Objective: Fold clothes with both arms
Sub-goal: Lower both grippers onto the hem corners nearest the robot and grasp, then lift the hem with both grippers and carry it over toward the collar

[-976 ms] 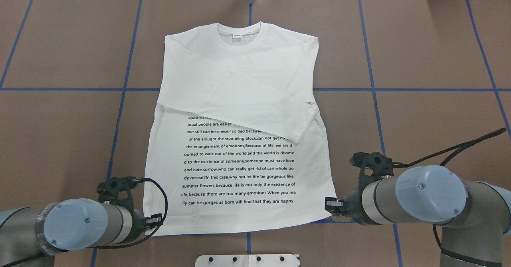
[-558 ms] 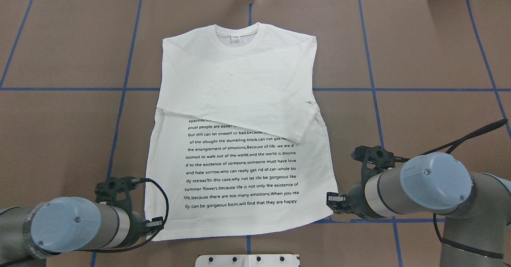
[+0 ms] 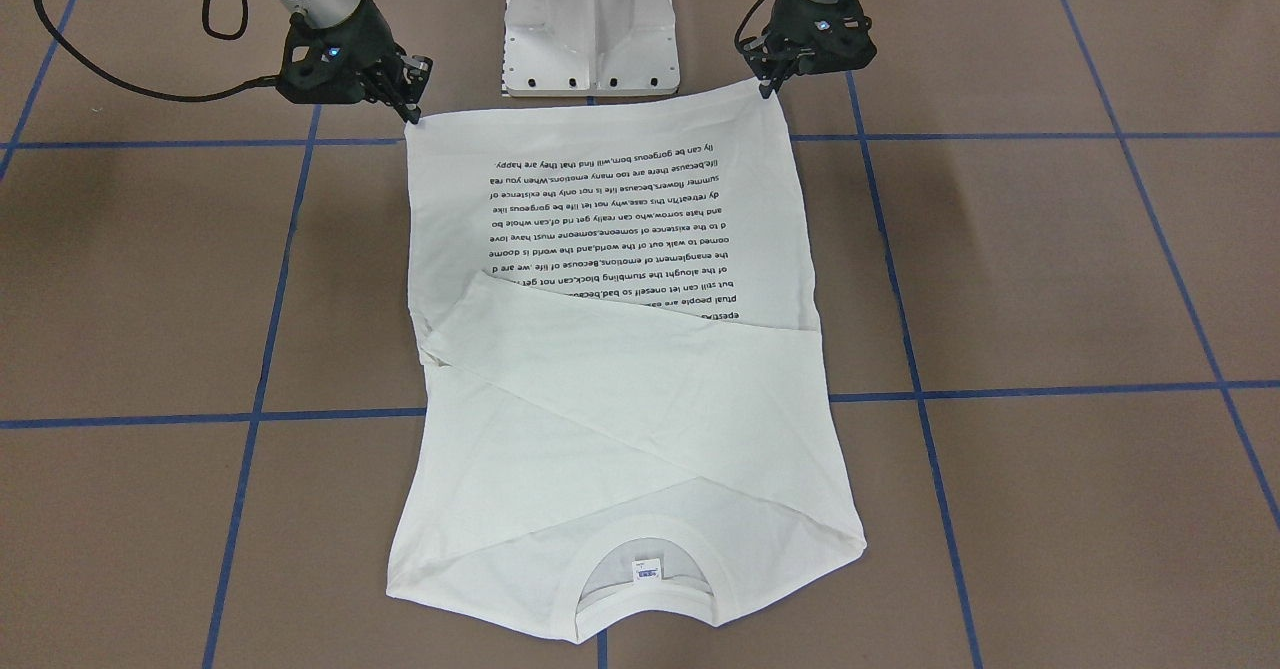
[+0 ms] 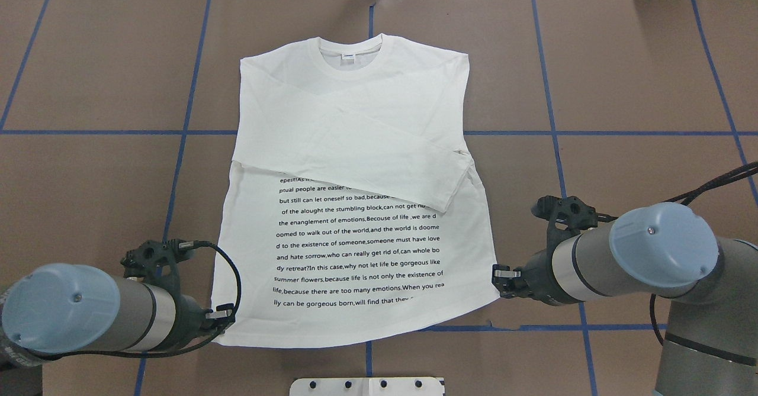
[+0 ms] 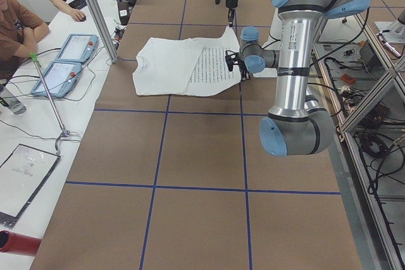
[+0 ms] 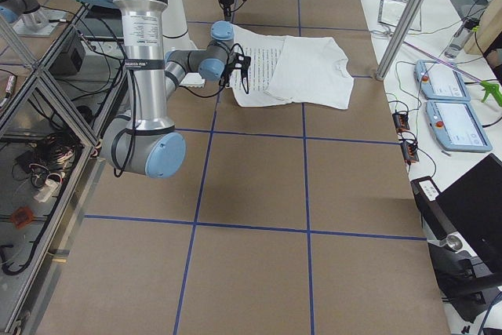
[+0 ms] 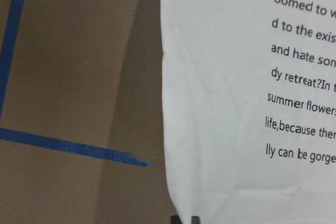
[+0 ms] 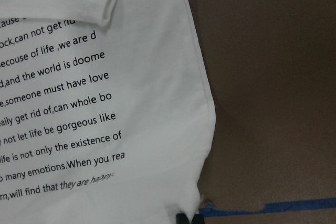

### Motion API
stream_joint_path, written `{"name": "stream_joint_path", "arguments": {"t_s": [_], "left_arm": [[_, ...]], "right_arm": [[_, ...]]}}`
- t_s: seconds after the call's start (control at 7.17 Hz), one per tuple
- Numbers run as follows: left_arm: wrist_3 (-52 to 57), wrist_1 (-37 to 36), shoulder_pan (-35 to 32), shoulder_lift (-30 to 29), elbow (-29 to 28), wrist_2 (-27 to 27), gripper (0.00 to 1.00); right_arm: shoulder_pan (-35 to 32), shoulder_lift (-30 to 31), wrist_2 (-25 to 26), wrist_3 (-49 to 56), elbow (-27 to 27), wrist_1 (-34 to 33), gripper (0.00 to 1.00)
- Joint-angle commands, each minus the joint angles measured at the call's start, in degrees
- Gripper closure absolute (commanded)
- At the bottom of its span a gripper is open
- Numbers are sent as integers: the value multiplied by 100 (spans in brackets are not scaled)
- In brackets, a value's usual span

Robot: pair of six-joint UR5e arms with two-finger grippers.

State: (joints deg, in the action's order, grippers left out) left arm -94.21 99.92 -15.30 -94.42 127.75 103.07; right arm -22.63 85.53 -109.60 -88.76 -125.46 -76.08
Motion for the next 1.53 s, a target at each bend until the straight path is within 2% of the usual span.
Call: {"name": "stream_joint_path", "arguments": {"t_s": [0.0, 0.28, 0.56, 0.7, 1.12, 1.39], "left_arm": [[140, -34, -367, -33, 31, 196, 100], [140, -34, -726, -198, 13, 362, 100], [366, -113, -1752, -654, -65, 993, 100], [664, -435, -2218, -1057, -283, 1161, 100], [1595, -457, -3309, -1736, -1423, 1321, 100], [1801, -107, -3541, -2288, -2416, 1312, 100]], "right_arm": [[-372, 34, -200, 25, -32, 14, 100], [-952, -18, -727, 175, -49, 23, 100], [-1523, -342, -1167, 253, 29, 14, 100], [-1734, -631, -1169, 471, 187, 5, 100], [-2472, -1816, -1309, 587, 1423, -48, 100], [-2877, -2458, -1292, 1209, 2468, -13, 100]]}}
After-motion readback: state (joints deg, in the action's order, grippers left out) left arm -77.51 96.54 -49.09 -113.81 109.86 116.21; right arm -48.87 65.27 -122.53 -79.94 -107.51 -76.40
